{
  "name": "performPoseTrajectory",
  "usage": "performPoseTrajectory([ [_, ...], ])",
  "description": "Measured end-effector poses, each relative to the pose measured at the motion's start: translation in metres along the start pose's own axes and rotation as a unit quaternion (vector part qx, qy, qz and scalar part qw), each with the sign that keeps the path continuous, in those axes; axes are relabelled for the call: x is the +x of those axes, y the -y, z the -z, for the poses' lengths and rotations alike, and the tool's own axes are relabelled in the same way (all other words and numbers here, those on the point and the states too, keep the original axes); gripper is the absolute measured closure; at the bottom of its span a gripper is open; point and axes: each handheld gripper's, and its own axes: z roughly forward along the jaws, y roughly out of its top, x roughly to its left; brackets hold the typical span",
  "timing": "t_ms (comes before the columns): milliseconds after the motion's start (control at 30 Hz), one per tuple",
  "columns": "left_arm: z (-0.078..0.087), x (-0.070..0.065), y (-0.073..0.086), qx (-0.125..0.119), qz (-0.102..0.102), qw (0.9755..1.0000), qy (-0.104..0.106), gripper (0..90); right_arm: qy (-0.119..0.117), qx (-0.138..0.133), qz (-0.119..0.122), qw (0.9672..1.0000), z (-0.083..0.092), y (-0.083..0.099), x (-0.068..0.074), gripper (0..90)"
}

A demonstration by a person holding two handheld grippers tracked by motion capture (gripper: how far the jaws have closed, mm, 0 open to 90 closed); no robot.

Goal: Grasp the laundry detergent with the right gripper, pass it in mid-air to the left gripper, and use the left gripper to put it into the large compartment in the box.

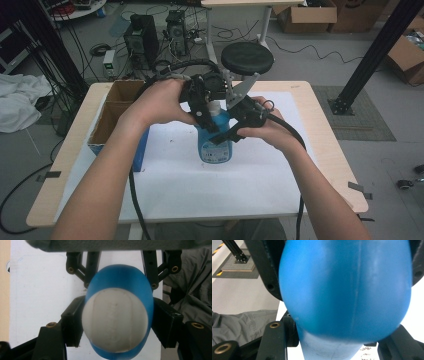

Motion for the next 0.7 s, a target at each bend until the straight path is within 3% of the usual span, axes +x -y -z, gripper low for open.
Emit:
performPoseTrajectory([
  [433,0.0016,0.0013,-0.0002,-0.003,0.006,1.0,0.003,38.7,0.005,0.004,0.004,1.0,0.0009,-0.0012,0.0,46.4],
  [533,0.0007,0.0009,-0.0021,0.015,0.0,0.9999,-0.002,38.8,0.0,0.013,0.0,0.9999,-0.0003,-0.0026,0.0009,45.9],
  [700,0.0007,0.0009,-0.0038,0.021,0.002,0.9998,-0.002,38.9,0.003,0.017,0.001,0.9998,-0.0015,-0.0026,0.0001,45.3],
])
